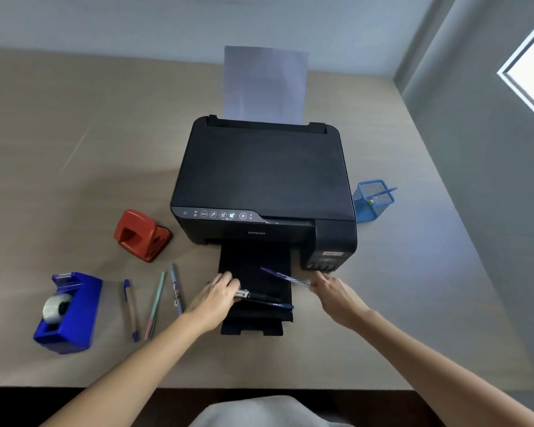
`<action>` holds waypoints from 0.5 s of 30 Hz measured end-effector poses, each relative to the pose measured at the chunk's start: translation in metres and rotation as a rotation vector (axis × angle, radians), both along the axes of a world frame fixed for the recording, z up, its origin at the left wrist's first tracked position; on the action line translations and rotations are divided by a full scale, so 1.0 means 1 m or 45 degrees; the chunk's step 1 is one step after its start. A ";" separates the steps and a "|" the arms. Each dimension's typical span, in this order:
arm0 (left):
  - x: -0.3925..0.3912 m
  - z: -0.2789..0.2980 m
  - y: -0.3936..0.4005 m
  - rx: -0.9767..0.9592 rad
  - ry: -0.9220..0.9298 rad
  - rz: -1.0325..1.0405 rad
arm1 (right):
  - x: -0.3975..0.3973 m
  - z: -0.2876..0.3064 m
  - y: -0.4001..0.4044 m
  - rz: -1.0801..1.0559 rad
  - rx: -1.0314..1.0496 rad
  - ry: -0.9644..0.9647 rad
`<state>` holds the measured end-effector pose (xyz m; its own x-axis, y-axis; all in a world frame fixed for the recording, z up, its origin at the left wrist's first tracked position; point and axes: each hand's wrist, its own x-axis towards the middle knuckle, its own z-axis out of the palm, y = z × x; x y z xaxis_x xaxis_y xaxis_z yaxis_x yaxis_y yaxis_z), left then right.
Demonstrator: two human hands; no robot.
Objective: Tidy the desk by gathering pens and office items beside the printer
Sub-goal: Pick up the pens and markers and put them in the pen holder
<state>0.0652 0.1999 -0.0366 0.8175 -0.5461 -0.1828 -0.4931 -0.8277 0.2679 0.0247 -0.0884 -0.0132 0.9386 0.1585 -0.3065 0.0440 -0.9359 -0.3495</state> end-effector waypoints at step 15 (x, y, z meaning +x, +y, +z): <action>-0.005 0.004 -0.042 0.262 -0.457 -0.278 | 0.000 0.020 -0.062 -0.021 0.263 0.056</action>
